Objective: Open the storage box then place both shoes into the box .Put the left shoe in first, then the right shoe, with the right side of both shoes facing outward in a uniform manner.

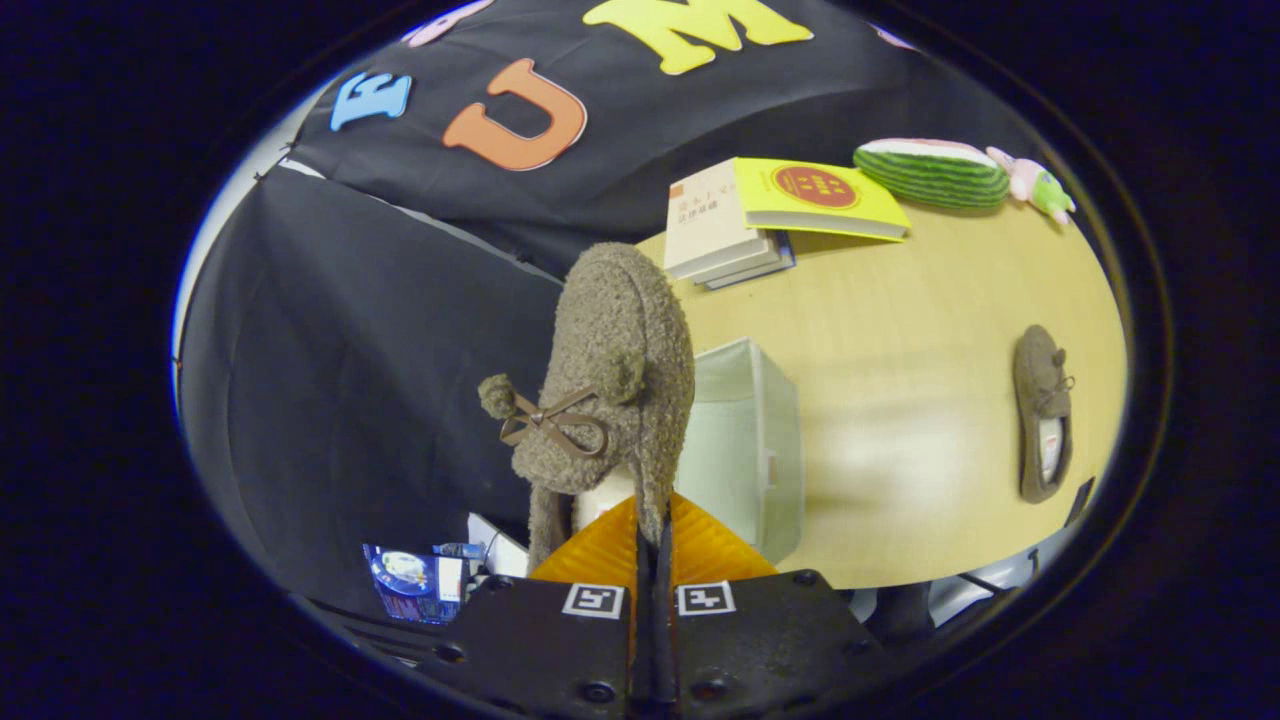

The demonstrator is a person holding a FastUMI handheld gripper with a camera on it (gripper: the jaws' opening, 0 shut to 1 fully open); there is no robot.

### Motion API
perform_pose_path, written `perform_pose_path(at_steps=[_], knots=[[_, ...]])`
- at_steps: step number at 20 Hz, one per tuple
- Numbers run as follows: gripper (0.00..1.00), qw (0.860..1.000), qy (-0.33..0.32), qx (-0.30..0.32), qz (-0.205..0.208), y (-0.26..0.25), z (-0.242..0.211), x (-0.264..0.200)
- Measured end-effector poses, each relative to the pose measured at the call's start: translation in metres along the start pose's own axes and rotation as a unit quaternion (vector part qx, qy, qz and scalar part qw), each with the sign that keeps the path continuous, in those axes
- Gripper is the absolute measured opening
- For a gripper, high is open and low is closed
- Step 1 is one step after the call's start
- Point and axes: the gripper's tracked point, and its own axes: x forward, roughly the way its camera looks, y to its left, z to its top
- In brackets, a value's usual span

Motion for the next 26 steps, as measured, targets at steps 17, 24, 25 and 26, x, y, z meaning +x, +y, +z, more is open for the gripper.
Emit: perform_pose_path(at_steps=[17,24,25,26], knots=[[0.07,0.985,0.113,0.054,-0.117,-0.030,-0.069,0.175],[0.42,0.990,0.106,0.040,-0.078,-0.015,-0.065,0.180],[0.50,0.991,0.103,0.036,-0.077,-0.013,-0.063,0.179],[0.60,0.992,0.096,0.027,-0.078,-0.013,-0.061,0.174]])
